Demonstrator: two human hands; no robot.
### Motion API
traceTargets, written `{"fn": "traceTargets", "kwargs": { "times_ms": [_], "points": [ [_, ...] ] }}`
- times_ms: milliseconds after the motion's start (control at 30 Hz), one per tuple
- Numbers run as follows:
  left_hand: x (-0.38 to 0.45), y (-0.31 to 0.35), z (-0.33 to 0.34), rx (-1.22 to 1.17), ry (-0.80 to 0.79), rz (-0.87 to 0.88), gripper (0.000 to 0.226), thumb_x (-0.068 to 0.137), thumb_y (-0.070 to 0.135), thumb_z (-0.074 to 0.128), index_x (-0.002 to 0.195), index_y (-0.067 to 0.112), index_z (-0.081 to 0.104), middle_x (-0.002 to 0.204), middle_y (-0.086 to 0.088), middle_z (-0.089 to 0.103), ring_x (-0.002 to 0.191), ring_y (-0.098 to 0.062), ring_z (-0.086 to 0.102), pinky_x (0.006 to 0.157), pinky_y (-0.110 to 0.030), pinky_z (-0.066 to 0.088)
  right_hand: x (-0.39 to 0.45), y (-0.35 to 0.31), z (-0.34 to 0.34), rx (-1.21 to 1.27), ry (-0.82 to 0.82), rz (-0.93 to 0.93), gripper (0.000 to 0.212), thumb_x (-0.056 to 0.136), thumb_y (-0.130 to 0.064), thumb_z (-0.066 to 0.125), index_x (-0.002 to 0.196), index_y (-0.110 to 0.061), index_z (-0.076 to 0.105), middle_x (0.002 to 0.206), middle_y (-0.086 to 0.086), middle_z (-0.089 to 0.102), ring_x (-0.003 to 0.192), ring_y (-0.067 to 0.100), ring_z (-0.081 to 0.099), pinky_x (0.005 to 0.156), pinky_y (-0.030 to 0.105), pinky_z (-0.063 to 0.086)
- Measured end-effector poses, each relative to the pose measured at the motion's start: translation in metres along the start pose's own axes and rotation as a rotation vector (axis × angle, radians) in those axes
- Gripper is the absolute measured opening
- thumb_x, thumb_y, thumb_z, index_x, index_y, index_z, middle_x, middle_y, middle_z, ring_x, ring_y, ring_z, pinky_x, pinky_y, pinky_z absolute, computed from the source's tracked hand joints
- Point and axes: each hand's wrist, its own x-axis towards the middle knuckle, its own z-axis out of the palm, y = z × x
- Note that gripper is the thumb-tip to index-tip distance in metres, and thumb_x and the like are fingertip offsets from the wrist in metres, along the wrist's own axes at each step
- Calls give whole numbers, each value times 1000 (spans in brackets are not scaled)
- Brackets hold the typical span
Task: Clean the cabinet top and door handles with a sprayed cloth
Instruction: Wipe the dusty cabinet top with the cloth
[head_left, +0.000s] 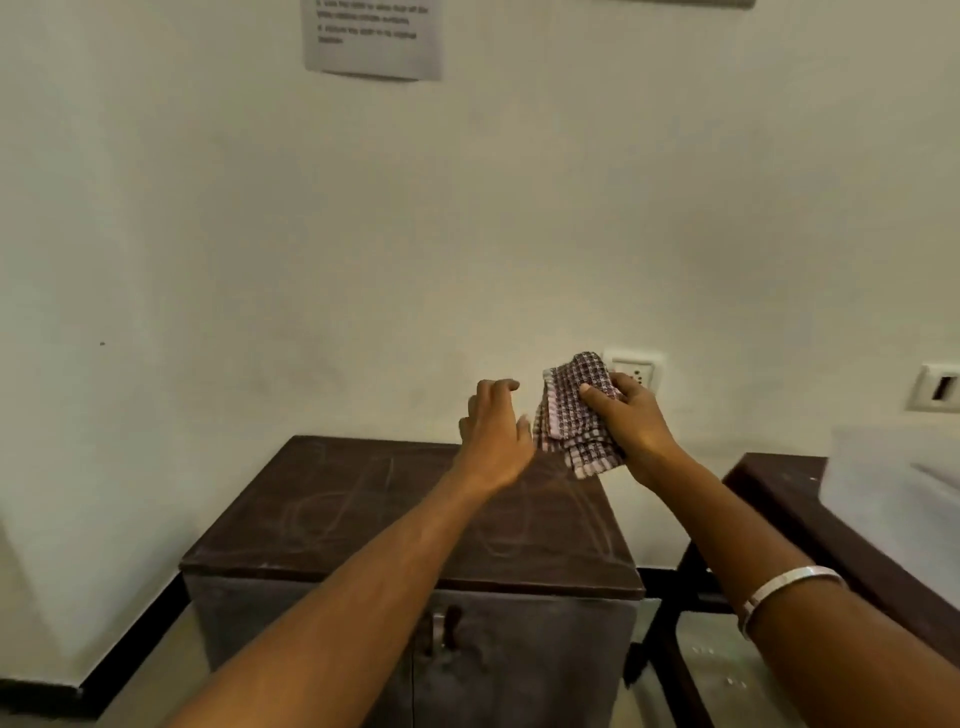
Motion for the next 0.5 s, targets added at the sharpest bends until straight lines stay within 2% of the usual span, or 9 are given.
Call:
{"fn": "traceTargets", "kwargs": {
  "times_ms": [133,233,367,500],
  "points": [
    [-36,-71,10,215,-34,18,39,95,26,42,133,19,41,135,-1,37,126,-20,37,105,-40,31,31,50,12,-232,104,65,41,88,-26,67,125,-13,56,116,13,68,96,30,68,89,50,55],
    [-66,-115,23,317,-84,3,43,96,36,33,136,21,41,140,0,37,130,-19,35,109,-40,27,47,78,12,-499,203,56,42,89,-25,66,126,-9,56,118,14,66,100,32,65,91,46,53],
    [-84,-150,41,347,-125,15,53,95,46,23,139,22,40,147,1,35,138,-16,28,115,-41,14,76,103,0,-941,240,-72,35,89,-24,63,121,-10,59,116,17,60,95,37,62,80,42,51],
    [-86,-163,53,339,-108,55,54,95,49,25,140,24,41,148,5,36,139,-14,27,117,-39,10,110,131,-6,-1347,243,-110,25,90,-19,58,113,-9,62,109,15,48,87,38,60,68,40,49]
  ]
}}
